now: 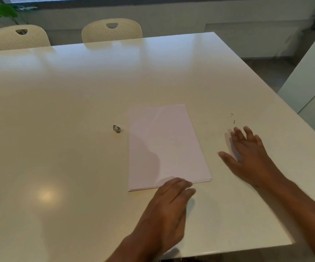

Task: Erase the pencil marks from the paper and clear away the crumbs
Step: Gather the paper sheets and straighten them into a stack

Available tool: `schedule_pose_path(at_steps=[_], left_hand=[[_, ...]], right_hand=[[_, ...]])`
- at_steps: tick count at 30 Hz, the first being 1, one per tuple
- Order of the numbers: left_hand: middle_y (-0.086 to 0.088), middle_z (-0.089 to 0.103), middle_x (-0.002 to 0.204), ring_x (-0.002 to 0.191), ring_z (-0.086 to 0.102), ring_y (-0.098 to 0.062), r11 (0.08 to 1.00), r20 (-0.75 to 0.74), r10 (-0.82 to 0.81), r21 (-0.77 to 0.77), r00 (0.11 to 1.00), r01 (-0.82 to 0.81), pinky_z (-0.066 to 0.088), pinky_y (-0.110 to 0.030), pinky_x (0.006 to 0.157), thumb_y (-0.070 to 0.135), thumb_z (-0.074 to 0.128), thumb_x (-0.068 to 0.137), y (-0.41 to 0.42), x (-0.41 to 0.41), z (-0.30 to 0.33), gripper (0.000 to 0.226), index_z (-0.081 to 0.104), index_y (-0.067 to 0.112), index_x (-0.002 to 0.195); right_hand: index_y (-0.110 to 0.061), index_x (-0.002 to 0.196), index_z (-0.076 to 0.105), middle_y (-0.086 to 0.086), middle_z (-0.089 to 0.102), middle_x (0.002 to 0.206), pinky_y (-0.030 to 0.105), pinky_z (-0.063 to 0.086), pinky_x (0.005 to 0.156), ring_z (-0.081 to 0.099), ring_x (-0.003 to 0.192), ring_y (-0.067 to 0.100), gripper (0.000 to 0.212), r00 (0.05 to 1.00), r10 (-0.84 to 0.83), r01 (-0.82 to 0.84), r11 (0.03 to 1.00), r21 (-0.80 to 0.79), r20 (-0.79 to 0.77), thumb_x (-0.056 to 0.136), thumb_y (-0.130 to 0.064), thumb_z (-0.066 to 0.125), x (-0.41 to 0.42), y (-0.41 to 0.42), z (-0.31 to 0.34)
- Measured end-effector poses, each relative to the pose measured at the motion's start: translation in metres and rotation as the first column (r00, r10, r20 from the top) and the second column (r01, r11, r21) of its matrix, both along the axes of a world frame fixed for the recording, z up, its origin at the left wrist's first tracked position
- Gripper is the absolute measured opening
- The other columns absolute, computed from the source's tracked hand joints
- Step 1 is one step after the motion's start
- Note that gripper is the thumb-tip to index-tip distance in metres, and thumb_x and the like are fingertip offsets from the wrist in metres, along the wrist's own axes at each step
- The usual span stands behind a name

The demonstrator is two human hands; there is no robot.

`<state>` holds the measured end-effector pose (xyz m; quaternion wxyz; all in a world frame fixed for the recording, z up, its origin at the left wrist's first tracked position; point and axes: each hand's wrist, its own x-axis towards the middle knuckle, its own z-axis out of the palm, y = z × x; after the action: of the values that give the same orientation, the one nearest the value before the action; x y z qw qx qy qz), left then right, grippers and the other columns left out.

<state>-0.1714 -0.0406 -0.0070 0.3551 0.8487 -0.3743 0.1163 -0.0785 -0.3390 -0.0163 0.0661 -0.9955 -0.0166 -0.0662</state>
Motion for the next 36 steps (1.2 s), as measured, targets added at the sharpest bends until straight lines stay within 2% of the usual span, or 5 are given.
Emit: schedule_pose_path(at_steps=[7,14,23,27,36], left_hand=[[-0.007,0.062,0.129,0.126,0.052,-0.022,0.983,0.006,-0.146,0.117,0.989,0.145,0.039,-0.034,0.111,-0.005,0.058,0.084,-0.028,0.005,0.001,0.041,0.064,0.005,0.124],[0.000,0.069,0.114,0.110,0.061,-0.018,0.967,-0.029,-0.248,0.054,0.968,0.249,0.049,-0.030,0.096,-0.001,0.051,0.079,-0.052,0.009,0.001,0.036,0.072,0.009,0.106],[0.013,0.058,0.064,0.059,0.052,-0.008,0.946,-0.081,0.055,0.322,0.995,-0.026,0.048,-0.027,0.045,0.008,0.059,0.059,-0.104,0.019,0.021,0.018,0.059,0.026,0.065],[0.011,0.054,0.061,0.058,0.048,-0.008,0.942,-0.101,0.159,0.314,0.982,-0.120,0.044,-0.029,0.044,0.017,0.054,0.067,-0.137,0.021,0.022,0.009,0.055,0.025,0.063],[0.010,0.050,0.056,0.052,0.045,-0.008,0.971,-0.148,0.228,0.102,0.962,-0.215,0.038,-0.022,0.045,0.016,0.052,0.062,-0.203,0.009,0.020,0.008,0.052,0.022,0.057]], right_hand=[[0.001,0.145,0.040,0.020,0.037,0.154,0.049,0.019,0.118,0.022,0.146,0.034,0.062,0.978,-0.201,0.191,0.973,0.130,0.065,0.096,-0.036,0.032,0.031,-0.030,0.014],[-0.012,0.144,0.047,0.002,0.043,0.151,0.032,0.016,0.119,0.034,0.144,0.016,0.059,0.942,0.335,-0.336,0.929,0.152,0.035,0.104,-0.047,0.021,-0.053,0.012,0.006],[-0.010,0.146,0.044,0.006,0.041,0.153,0.031,0.007,0.118,0.027,0.146,0.017,0.063,0.976,0.217,-0.216,0.976,0.033,-0.017,0.100,-0.042,0.015,-0.003,-0.074,0.008],[-0.015,0.149,0.041,-0.003,0.032,0.156,0.037,0.009,0.120,0.017,0.149,0.012,0.056,0.834,0.547,-0.545,0.837,0.042,-0.070,0.105,-0.040,0.017,-0.029,-0.065,0.008],[-0.010,0.151,0.035,0.005,0.027,0.160,0.036,0.001,0.122,0.015,0.150,0.017,0.066,0.733,0.676,-0.667,0.737,0.111,-0.076,0.103,-0.043,0.004,0.006,-0.064,0.018]])
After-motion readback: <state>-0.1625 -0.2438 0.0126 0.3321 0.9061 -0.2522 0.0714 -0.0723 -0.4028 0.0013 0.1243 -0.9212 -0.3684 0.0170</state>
